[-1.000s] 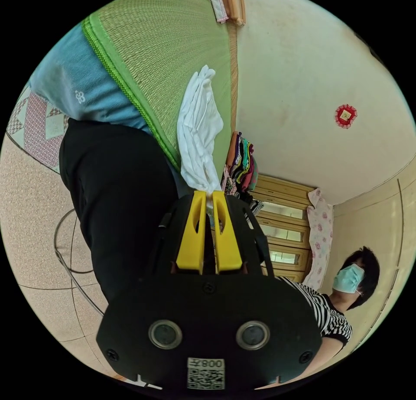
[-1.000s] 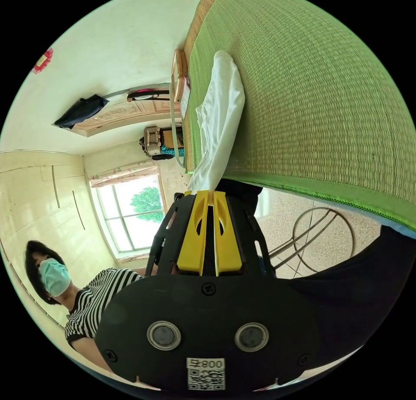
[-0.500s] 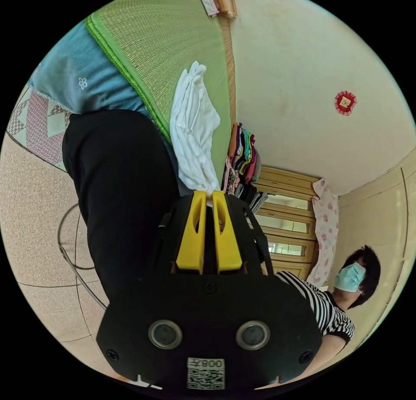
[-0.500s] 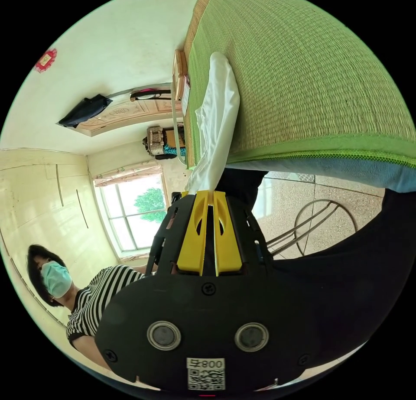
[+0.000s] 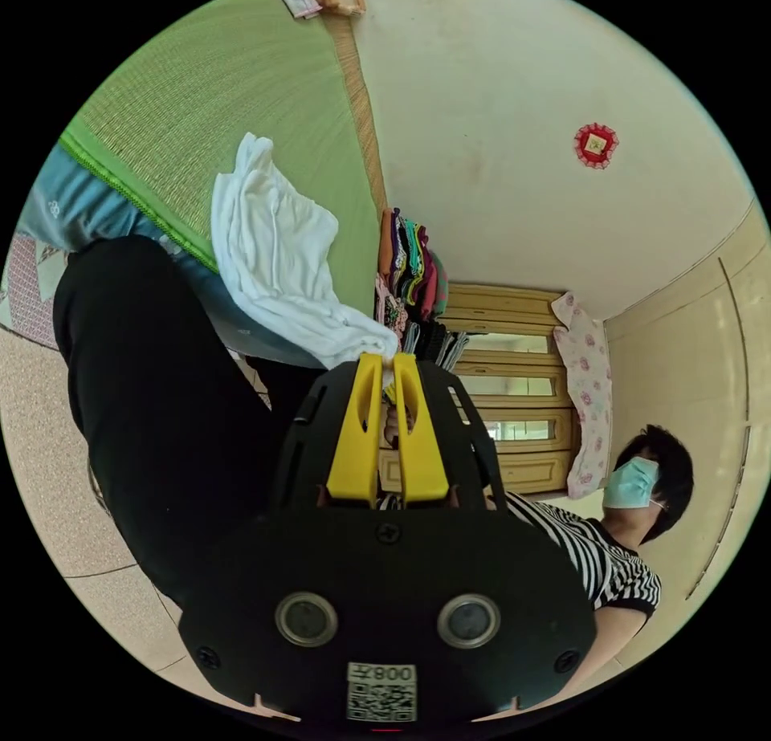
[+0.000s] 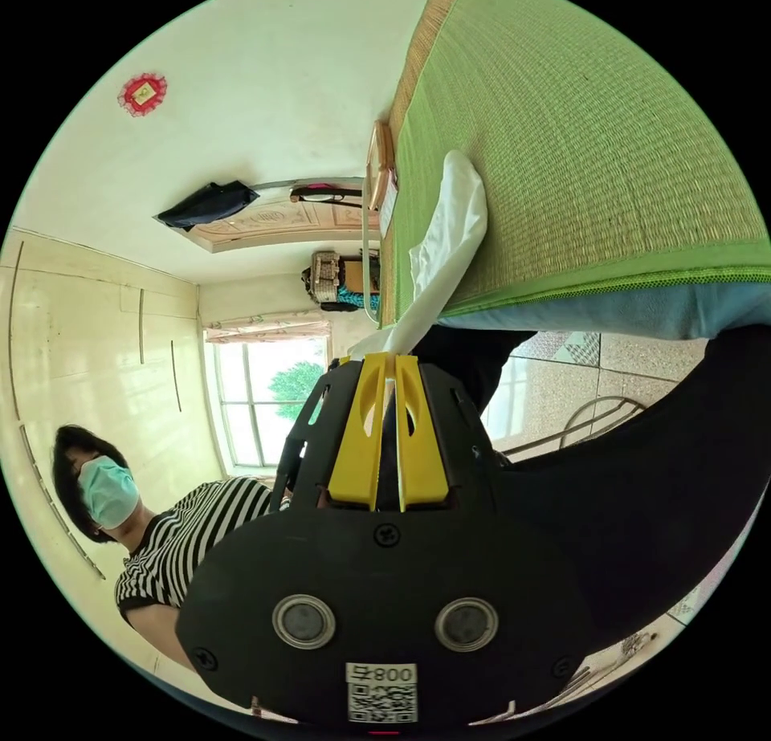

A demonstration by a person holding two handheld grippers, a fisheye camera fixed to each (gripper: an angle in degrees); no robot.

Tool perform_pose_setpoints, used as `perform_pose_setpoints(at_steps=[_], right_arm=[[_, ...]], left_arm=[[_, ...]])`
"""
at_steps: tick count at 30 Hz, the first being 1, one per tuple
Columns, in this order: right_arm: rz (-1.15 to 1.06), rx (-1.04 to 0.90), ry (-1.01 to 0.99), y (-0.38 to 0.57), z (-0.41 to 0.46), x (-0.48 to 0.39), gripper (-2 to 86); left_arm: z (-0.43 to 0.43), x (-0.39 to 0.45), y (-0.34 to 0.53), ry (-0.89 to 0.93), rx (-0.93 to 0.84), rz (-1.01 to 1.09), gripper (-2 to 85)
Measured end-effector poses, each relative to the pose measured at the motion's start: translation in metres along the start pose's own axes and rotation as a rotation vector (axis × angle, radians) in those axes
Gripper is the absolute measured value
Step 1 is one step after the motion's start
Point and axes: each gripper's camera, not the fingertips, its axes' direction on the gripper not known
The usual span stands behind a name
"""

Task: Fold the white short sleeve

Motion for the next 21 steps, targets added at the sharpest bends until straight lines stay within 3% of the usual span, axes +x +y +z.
perform_pose_setpoints(at_steps=[10, 21], right_arm=[[-0.149, 0.149, -0.144, 0.01, -0.108, -0.031, 1.7], [-0.234, 0.278, -0.059, -0.063, -0.252, -0.065, 1.6]], left_arm=[[0.113, 0.144, -0.145, 0.051, -0.084, 0.184, 2.6], [0.307, 0.277, -0.375, 0.054, -0.215, 0.297, 2.7]])
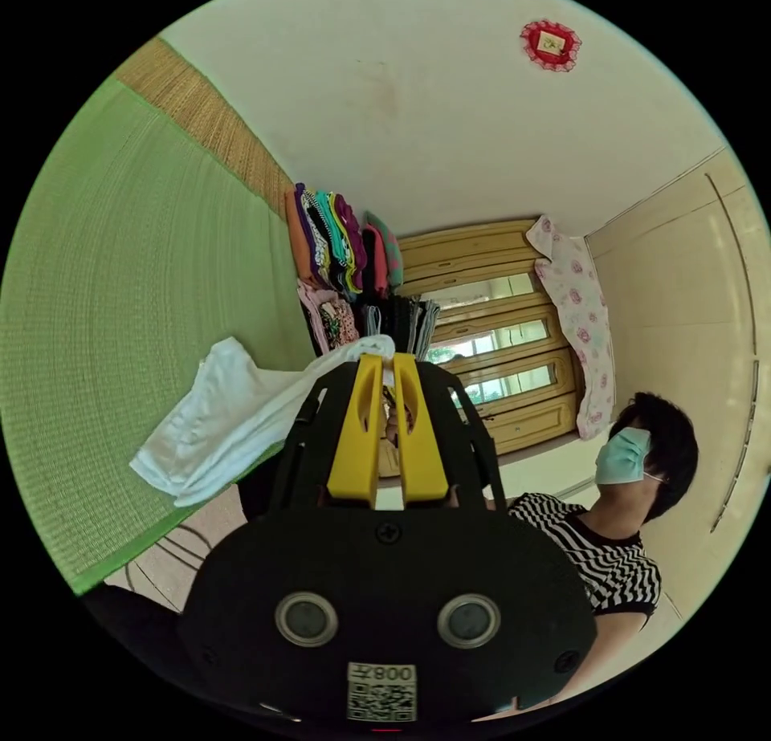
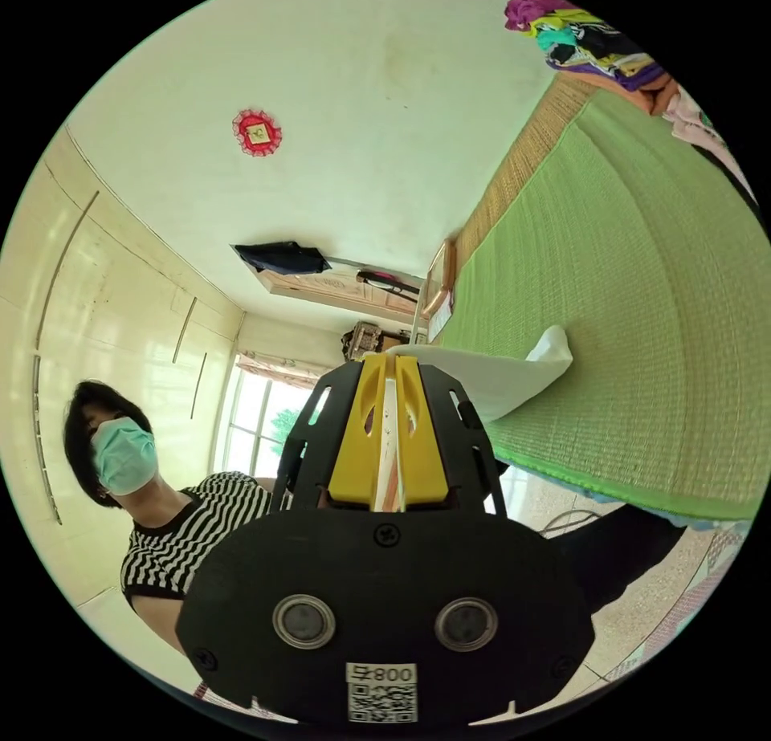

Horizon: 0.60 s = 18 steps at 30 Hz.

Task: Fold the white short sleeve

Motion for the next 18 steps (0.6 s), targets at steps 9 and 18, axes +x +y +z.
perform_pose_setpoints(at_steps=[9, 18], right_arm=[[-0.126, 0.067, 0.094, -0.259, -0.088, -0.033, 1.6], [-0.405, 0.244, 0.323, -0.428, -0.232, -0.158, 1.6]], left_arm=[[0.144, 0.055, -0.348, -0.068, 0.025, 0.159, 2.5], [0.337, 0.204, -0.62, -0.062, 0.082, 0.561, 2.5]])
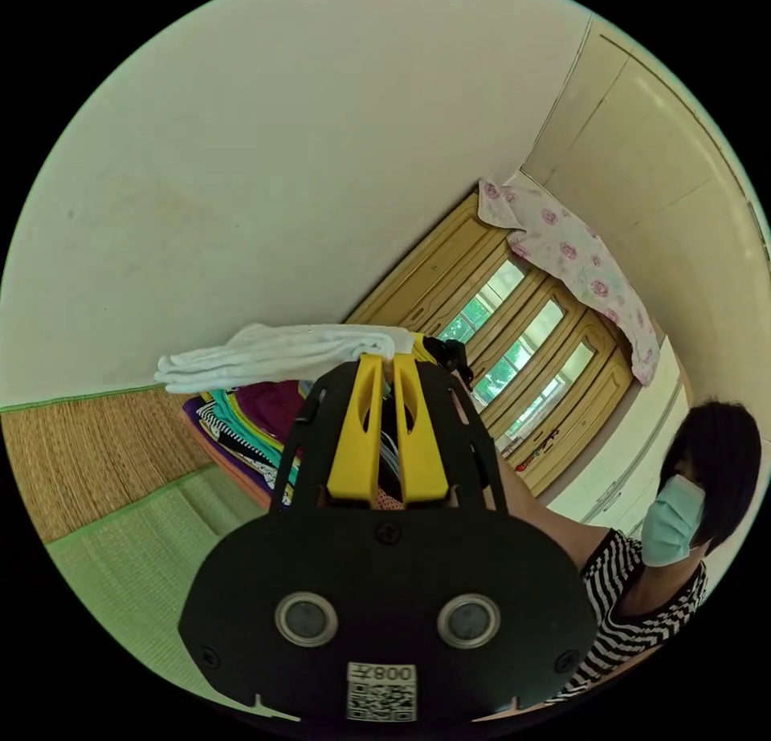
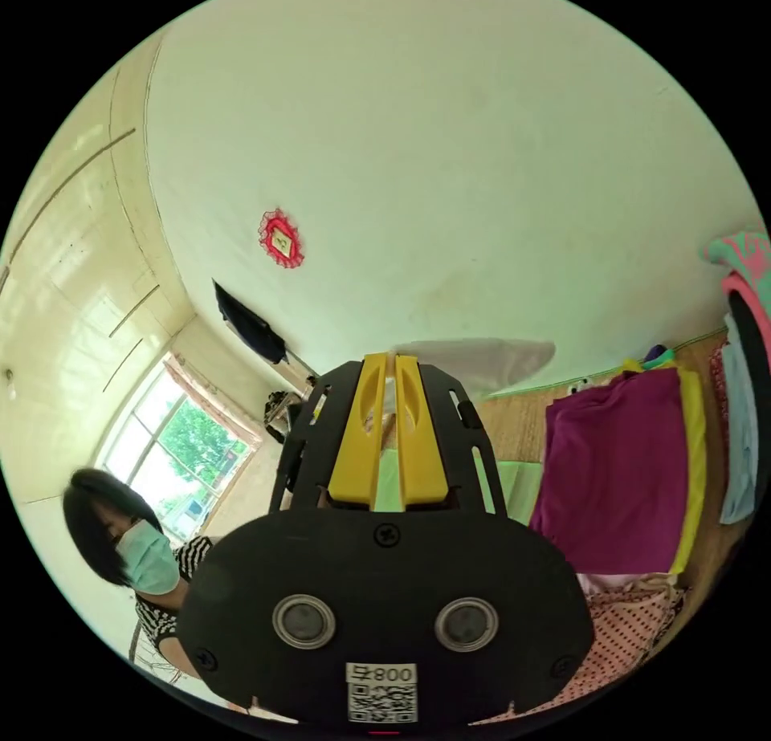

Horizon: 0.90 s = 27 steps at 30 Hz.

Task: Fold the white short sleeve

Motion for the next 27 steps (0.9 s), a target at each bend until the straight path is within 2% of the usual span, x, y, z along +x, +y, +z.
perform_pose_setpoints(at_steps=[5, 9, 11, 15, 20, 27], right_arm=[[0.102, 0.054, 0.167, 0.011, -0.069, 0.085, 1.7], [0.367, 0.081, 0.216, 0.074, -0.112, 0.21, 1.6], [0.469, 0.045, 0.241, 0.103, -0.12, 0.254, 1.6], [0.488, 0.12, 0.115, 0.134, -0.14, 0.295, 1.4], [0.485, 0.067, 0.172, 0.137, -0.149, 0.307, 0.8], [0.505, 0.162, 0.125, 0.153, -0.179, 0.319, 0.6]], left_arm=[[0.177, -0.064, -0.046, 0.049, -0.097, -0.008, 2.6], [0.304, -0.13, -0.028, 0.005, -0.285, -0.119, 2.6], [0.362, -0.161, -0.01, 0.05, -0.37, -0.185, 2.6], [0.399, -0.169, -0.019, 0.077, -0.371, -0.179, 2.7], [0.437, -0.16, -0.056, -0.055, -0.482, -0.065, 3.0], [0.471, -0.161, -0.096, -0.033, -0.477, -0.069, 2.9]])
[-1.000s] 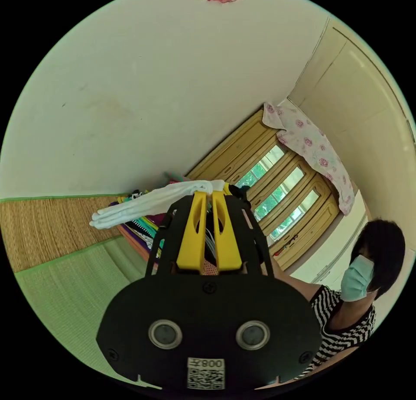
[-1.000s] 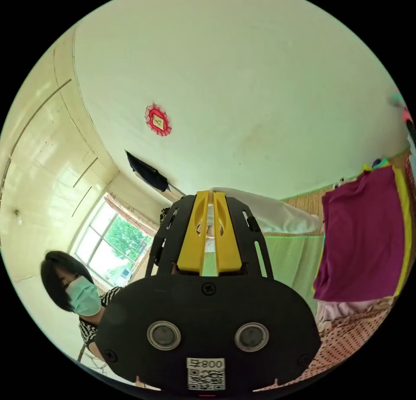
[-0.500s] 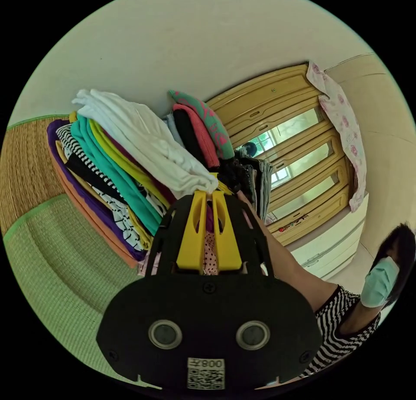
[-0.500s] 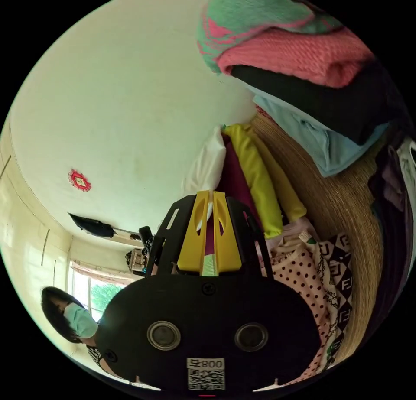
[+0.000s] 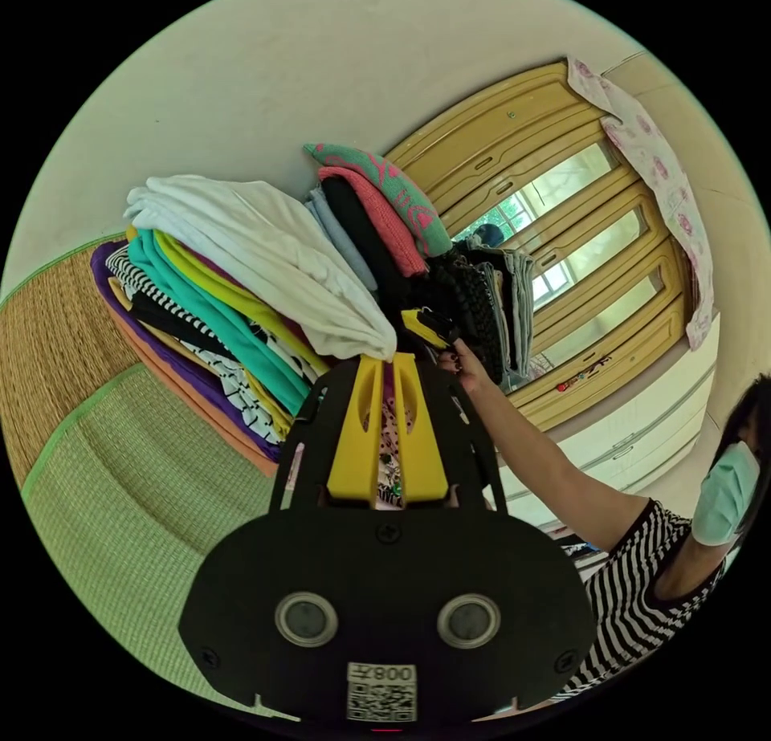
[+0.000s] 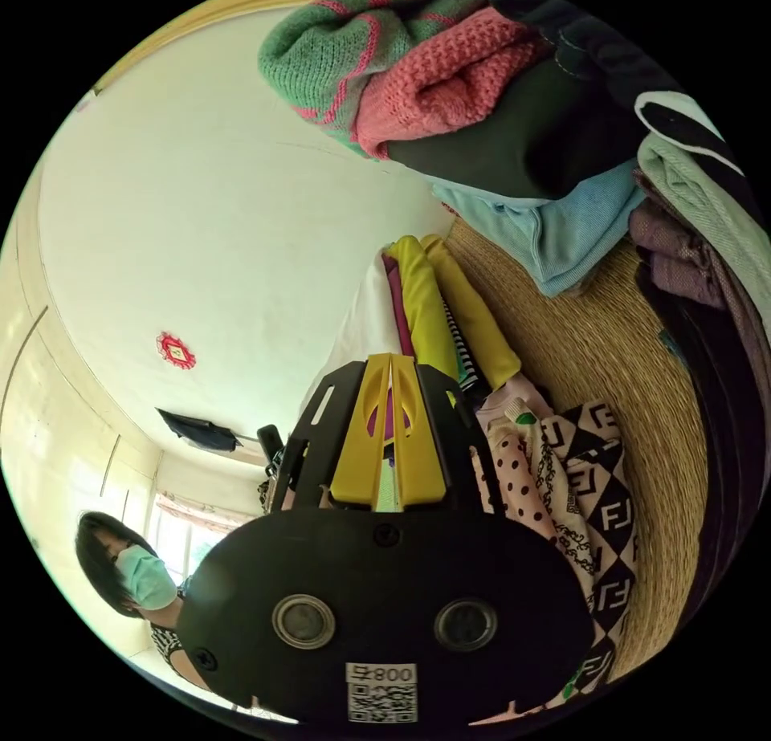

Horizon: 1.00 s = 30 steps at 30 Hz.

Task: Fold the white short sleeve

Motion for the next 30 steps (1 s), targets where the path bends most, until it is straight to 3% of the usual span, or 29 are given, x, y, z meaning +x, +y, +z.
perform_pose_setpoints(at_steps=[5, 10, 19, 30], right_arm=[[-0.146, -0.013, -0.031, 0.0, 0.007, -0.024, 2.9], [-0.186, -0.149, 0.256, -0.011, 0.049, -0.052, 9.8], [-0.212, -0.147, 0.352, -0.013, 0.061, -0.078, 3.2], [-0.286, -0.109, 0.433, -0.009, 0.027, -0.126, 1.2]], left_arm=[[0.006, -0.001, -0.034, 0.016, 0.003, -0.017, 2.9], [0.006, -0.008, -0.053, 0.056, 0.019, -0.049, 2.7], [0.004, 0.01, -0.091, 0.028, 0.006, -0.025, 2.5], [0.009, 0.067, -0.125, 0.024, -0.004, 0.058, 2.4]])
